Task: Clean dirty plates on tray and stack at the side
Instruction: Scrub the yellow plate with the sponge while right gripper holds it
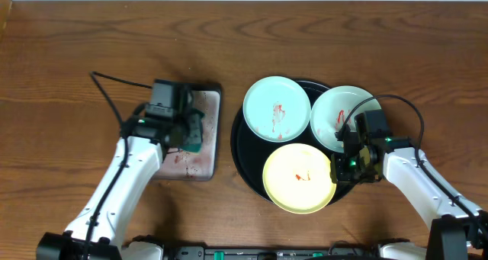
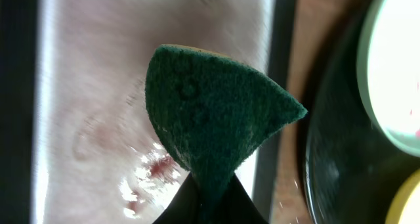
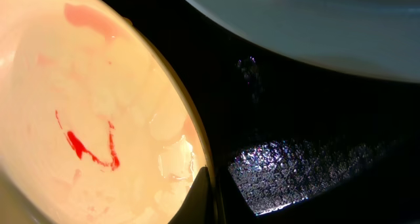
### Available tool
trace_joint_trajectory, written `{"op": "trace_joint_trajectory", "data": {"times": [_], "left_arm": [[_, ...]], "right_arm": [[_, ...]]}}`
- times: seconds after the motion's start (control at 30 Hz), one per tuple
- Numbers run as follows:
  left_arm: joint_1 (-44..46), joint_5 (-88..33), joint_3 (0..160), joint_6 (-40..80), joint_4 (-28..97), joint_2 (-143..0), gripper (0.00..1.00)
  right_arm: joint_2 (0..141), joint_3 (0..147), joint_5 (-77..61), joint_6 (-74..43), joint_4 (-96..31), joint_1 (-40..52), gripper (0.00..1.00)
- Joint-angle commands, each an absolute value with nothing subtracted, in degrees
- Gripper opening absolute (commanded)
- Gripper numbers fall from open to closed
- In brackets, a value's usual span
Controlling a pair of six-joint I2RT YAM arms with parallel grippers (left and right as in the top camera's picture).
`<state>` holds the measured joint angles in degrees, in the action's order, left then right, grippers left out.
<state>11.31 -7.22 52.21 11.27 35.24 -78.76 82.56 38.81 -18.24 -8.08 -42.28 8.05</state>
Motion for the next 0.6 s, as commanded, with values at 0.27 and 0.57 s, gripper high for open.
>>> {"op": "trace_joint_trajectory", "data": {"times": [0.27,0.57], "left_arm": [[31.29,-12.97,53.47,14.41,29.76,-79.18,0.07],[48.88,-14.59,53.47,30.11,13.34,-87.85,0.07]], "right_arm": [[82.85,38.54,-18.28,-8.10,-42.39,7.60,0.01],[82.85,38.52,-18.28,-8.10,-42.41,7.60,0.01]]}}
